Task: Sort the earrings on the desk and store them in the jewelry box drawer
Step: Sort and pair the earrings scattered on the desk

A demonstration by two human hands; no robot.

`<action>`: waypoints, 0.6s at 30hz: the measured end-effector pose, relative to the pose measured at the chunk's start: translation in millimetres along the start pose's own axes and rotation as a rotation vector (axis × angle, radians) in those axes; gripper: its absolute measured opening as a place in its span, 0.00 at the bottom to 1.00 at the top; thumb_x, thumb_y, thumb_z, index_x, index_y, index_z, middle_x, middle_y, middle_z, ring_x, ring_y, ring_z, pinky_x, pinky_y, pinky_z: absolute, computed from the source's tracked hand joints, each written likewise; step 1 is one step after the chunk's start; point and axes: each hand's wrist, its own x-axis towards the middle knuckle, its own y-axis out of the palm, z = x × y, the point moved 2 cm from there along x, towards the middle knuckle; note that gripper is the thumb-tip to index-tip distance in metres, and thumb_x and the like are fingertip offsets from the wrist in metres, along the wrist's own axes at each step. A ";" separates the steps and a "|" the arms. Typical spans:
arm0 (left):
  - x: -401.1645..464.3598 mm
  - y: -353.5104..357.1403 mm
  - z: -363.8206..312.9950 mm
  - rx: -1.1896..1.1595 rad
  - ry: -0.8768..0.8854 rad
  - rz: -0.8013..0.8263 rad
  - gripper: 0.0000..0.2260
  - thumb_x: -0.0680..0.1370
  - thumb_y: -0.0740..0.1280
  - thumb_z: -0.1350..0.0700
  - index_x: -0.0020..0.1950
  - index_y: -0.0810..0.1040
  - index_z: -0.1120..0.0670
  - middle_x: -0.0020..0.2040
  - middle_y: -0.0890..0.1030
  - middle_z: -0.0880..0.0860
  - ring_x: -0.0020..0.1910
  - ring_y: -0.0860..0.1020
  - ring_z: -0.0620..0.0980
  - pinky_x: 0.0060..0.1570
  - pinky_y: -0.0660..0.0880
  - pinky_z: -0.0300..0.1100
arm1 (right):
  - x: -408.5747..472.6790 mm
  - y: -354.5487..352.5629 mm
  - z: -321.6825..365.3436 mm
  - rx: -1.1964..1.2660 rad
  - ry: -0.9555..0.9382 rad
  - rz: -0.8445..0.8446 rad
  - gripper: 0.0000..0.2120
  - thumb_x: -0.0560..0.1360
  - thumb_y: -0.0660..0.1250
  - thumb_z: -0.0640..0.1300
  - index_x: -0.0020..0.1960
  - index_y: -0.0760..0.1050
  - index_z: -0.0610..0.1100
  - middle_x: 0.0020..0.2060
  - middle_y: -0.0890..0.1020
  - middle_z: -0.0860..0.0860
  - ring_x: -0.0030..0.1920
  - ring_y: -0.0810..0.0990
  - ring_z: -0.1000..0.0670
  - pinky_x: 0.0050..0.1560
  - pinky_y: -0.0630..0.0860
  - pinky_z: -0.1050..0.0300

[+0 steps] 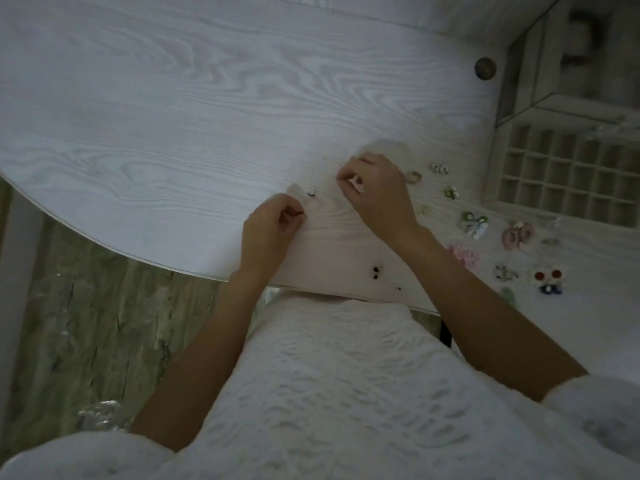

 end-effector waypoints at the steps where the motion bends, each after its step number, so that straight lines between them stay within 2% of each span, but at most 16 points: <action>1: -3.9 6.7 -3.6 0.011 0.011 0.018 0.04 0.72 0.70 0.58 0.44 0.77 0.53 0.42 0.81 0.48 0.39 0.76 0.46 0.42 0.72 0.40 | -17.4 0.3 -7.8 -0.015 0.045 0.026 0.03 0.73 0.66 0.39 0.43 0.78 0.41 0.39 0.80 0.47 0.41 0.74 0.49 0.41 0.66 0.61; 4: -9.7 24.8 -14.1 0.032 0.047 0.051 0.04 0.72 0.70 0.56 0.44 0.77 0.53 0.41 0.81 0.49 0.40 0.76 0.47 0.43 0.73 0.42 | -52.1 9.5 -23.6 -0.111 0.083 0.079 0.03 0.74 0.65 0.39 0.44 0.76 0.39 0.41 0.79 0.45 0.44 0.74 0.46 0.43 0.67 0.58; 8: -10.6 40.9 -27.3 0.022 0.065 0.069 0.04 0.72 0.70 0.54 0.44 0.78 0.52 0.42 0.81 0.49 0.38 0.75 0.46 0.42 0.75 0.44 | -62.3 12.3 -26.7 -0.231 0.060 0.005 0.04 0.74 0.65 0.38 0.43 0.75 0.38 0.41 0.79 0.43 0.45 0.75 0.43 0.44 0.70 0.55; 11: -12.2 47.6 -34.1 0.041 0.063 0.068 0.05 0.73 0.70 0.53 0.45 0.79 0.53 0.43 0.81 0.50 0.36 0.73 0.43 0.40 0.73 0.41 | -64.7 9.4 -22.9 -0.263 0.038 -0.024 0.04 0.73 0.66 0.38 0.41 0.76 0.37 0.38 0.79 0.42 0.43 0.76 0.42 0.42 0.73 0.53; 14: -14.3 48.0 -34.6 0.056 0.066 0.057 0.05 0.74 0.69 0.52 0.47 0.79 0.53 0.43 0.80 0.50 0.37 0.73 0.43 0.40 0.70 0.37 | -65.9 11.9 -20.8 -0.320 0.005 -0.016 0.02 0.68 0.68 0.33 0.37 0.76 0.37 0.34 0.79 0.42 0.39 0.77 0.42 0.39 0.75 0.53; 18: -24.3 49.2 -35.4 0.100 0.094 0.014 0.07 0.75 0.68 0.55 0.52 0.80 0.54 0.45 0.80 0.52 0.40 0.73 0.43 0.40 0.64 0.31 | -66.2 19.9 -23.3 -0.368 -0.007 0.050 0.05 0.67 0.65 0.30 0.38 0.75 0.38 0.35 0.79 0.42 0.40 0.75 0.42 0.43 0.75 0.51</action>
